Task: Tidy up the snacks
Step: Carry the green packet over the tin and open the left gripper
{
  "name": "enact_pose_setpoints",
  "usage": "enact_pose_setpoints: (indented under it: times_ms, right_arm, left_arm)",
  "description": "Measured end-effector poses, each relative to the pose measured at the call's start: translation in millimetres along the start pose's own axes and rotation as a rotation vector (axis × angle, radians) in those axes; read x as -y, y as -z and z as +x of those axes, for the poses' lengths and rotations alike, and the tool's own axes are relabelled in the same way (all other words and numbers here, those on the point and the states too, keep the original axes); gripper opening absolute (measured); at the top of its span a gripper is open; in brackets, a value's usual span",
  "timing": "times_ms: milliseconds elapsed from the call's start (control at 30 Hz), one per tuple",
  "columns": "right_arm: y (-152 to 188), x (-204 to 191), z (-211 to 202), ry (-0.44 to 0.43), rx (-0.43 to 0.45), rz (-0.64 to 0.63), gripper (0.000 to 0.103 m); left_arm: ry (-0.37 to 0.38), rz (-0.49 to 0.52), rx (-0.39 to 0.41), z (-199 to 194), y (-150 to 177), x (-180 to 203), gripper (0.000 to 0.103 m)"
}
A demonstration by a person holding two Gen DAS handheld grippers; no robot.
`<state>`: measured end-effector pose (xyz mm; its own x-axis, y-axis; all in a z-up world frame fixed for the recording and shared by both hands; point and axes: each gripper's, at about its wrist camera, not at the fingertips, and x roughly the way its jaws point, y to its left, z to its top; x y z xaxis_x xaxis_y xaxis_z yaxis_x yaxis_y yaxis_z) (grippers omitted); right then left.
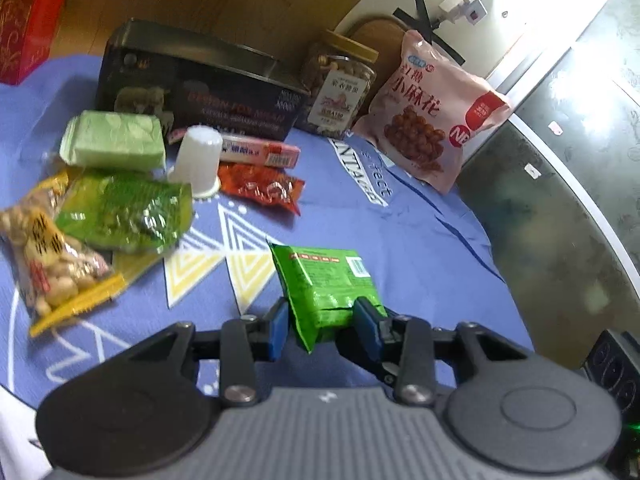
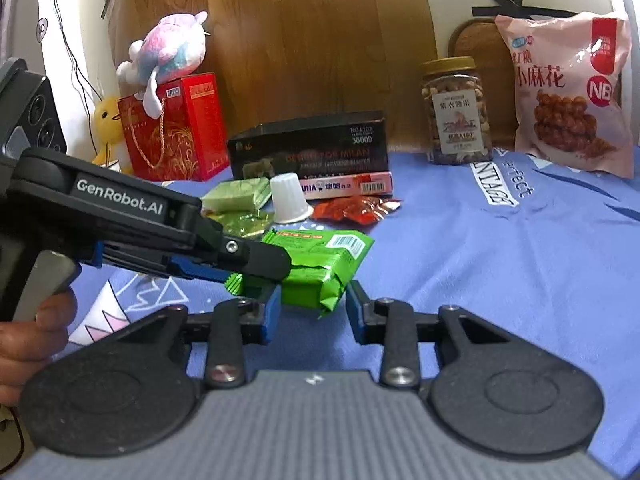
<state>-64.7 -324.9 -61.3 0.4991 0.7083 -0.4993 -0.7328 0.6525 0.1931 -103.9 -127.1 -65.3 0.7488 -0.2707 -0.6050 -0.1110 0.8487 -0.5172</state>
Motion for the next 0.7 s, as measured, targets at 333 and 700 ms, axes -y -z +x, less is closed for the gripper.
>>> enact_pose_setpoints:
  times_ms: [333,700]
  right_arm:
    - [-80.5,-8.1,46.4,-0.016,0.134,-0.092,0.038]
    - [-149.0,10.8,176.8,-0.105,0.017,-0.030,0.046]
  left_arm:
    - [-0.050,0.072,0.149,-19.1,-101.9,-5.0,0.035]
    - [-0.176,0.001,0.131,39.4,-184.5,-74.2,0.036]
